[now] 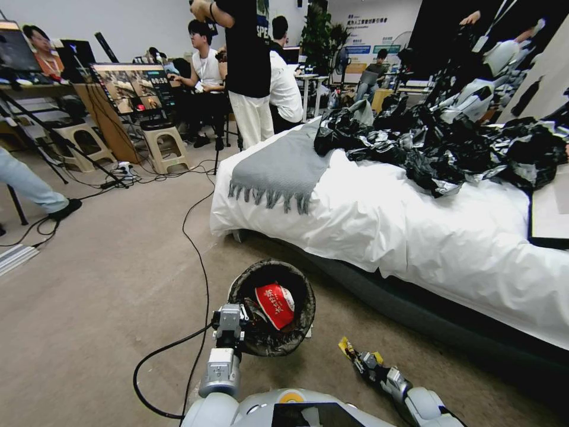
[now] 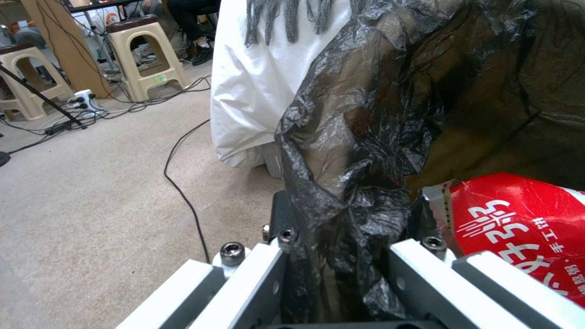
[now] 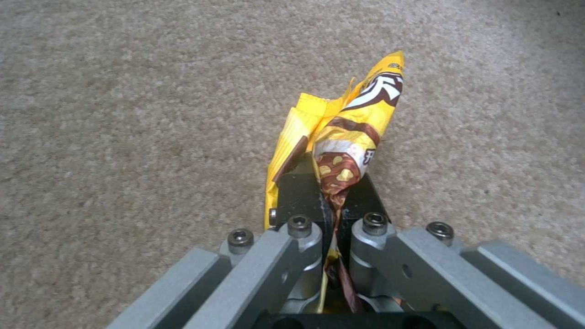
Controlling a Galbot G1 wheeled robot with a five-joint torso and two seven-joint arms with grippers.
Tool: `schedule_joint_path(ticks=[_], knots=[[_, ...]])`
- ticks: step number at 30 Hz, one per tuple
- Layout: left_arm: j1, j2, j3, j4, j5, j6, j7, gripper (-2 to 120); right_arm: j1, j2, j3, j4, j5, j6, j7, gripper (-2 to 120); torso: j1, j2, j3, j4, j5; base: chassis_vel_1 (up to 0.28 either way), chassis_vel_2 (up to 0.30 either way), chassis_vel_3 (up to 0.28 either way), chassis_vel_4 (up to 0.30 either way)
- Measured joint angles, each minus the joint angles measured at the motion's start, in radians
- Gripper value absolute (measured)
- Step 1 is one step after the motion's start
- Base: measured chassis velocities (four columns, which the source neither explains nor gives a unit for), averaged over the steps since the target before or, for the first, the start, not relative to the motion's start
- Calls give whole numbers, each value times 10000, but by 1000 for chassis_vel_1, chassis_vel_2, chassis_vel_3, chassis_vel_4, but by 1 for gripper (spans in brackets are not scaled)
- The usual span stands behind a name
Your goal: Pick up the trash bin, then pick up the garbage from the floor and place it into the trash bin.
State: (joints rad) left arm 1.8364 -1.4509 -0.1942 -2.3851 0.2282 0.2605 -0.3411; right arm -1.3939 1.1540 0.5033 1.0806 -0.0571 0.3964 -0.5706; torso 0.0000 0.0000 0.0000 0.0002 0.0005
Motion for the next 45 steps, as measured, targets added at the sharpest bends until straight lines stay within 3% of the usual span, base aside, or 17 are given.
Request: schedule_joint_path(ticks=[10, 12, 13, 16, 17, 19, 21, 23, 30, 33, 39, 45], knots=[[4, -5, -6, 17, -4, 0, 0, 0, -192, 218, 108, 1068, 537, 591, 1144, 0, 1, -1, 1, -6, -2, 0, 0, 0, 0], [21, -6, -11, 26, -4, 0, 0, 0, -362, 356, 231, 2360, 1089, 1061, 1706, 0, 1, -1, 1, 0, -5, 0, 0, 0, 0], [21, -6, -11, 26, -4, 0, 0, 0, -362, 356, 231, 2360, 1089, 1061, 1706, 0, 1, -1, 1, 0, -5, 0, 0, 0, 0], [34, 6, -47, 33, -3, 0, 1, 0, -643, 326, 384, 4286, 1798, 1115, 2024, 0, 1, -1, 1, -6, -6, 0, 0, 0, 0], [34, 6, -47, 33, -3, 0, 1, 0, -643, 326, 384, 4286, 1798, 1115, 2024, 0, 1, -1, 1, -6, -6, 0, 0, 0, 0], [36, 14, -53, 47, -3, 0, 1, 0, -723, 273, 435, 5471, 2100, 1052, 2120, 0, 0, -1, 1, -3, -8, 0, 0, 0, 0], [37, 16, -51, 50, -3, 0, 1, 0, -738, 255, 441, 5869, 2184, 1017, 2152, 0, 0, -1, 1, -2, -9, 0, 0, 0, 0], [36, 18, -25, 62, -2, 0, 8, 0, -750, 128, 414, 7425, 2483, 839, 2222, 0, 0, -1, 0, -1, -8, 0, 0, 0, 0], [34, 33, -13, 81, 0, 0, 19, 0, -721, -255, 103, 9257, 2795, 526, 2206, 0, 0, -1, 0, -3, -6, 0, 0, 0, 0], [19, 74, -17, 103, 0, 0, 30, 0, -831, -764, -500, 10923, 3142, 205, 2182, 0, 0, -1, 0, -2, -5, 0, 0, 0, 0], [-25, 139, -36, 130, 3, 0, 61, 0, -1237, -1332, -1310, 11775, 3338, 64, 2031, 0, 0, -1, 0, -3, -6, 0, 0, 0, 0], [-54, 155, -23, 160, 3, 1, 71, 0, -1465, -1587, -2052, 11674, 3001, 64, 1984, 0, 0, -1, 0, -3, -5, 0, 0, 0, 0]])
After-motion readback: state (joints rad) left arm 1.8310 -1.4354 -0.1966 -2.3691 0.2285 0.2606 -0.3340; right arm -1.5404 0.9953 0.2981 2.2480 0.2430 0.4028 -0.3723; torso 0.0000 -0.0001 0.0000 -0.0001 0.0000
